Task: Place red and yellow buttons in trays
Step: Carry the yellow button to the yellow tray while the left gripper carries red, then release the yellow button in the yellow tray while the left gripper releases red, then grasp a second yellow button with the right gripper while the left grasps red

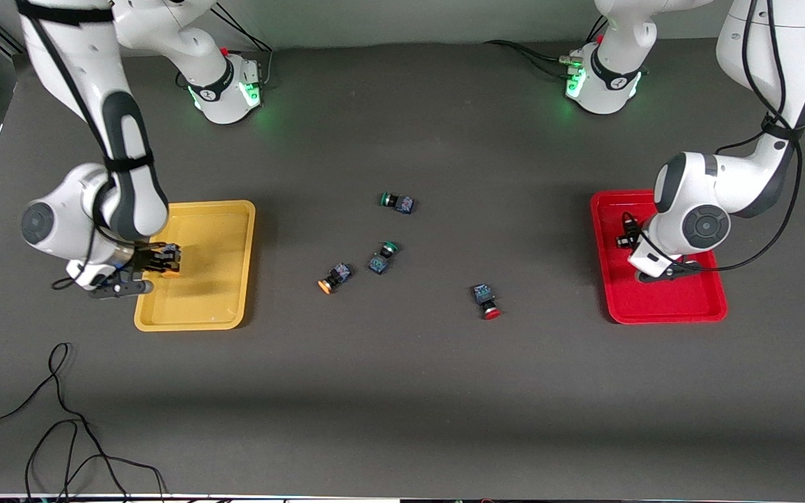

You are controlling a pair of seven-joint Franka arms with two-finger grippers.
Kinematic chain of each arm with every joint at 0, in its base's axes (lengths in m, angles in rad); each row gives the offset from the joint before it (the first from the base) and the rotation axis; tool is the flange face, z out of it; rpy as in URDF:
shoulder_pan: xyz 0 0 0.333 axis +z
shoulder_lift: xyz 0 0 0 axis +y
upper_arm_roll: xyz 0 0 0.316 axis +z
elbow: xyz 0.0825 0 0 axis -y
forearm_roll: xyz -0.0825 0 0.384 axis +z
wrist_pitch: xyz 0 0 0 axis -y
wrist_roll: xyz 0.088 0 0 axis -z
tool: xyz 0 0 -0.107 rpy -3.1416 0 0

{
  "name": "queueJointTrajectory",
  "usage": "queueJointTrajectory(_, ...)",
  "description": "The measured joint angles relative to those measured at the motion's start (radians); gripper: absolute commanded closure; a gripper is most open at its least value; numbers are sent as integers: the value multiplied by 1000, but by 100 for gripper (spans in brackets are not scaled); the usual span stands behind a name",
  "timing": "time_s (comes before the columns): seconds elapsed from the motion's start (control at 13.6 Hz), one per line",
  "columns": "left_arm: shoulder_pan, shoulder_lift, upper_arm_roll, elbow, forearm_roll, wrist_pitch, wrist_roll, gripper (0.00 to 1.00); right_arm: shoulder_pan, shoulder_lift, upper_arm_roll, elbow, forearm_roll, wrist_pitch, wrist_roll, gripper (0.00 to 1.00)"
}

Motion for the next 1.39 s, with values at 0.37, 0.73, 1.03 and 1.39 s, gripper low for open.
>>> queueJointTrajectory(0.37,-17,-15,-32,132,-54,-170,-19,0,2,11,-10,100,2,-79,0,0)
queueJointTrajectory(0.73,-204,99,-55,452,-136,-309,-364,0,100,-30,-135,320,-126,-397,127,0)
queueJointTrajectory(1.03,-359,316,-58,717,-175,-319,-666,0,226,-83,-183,509,-178,-635,371,0)
queueJointTrajectory(1.39,-434,416,-58,791,-188,-245,-815,0,442,-61,-160,532,-167,-578,834,0)
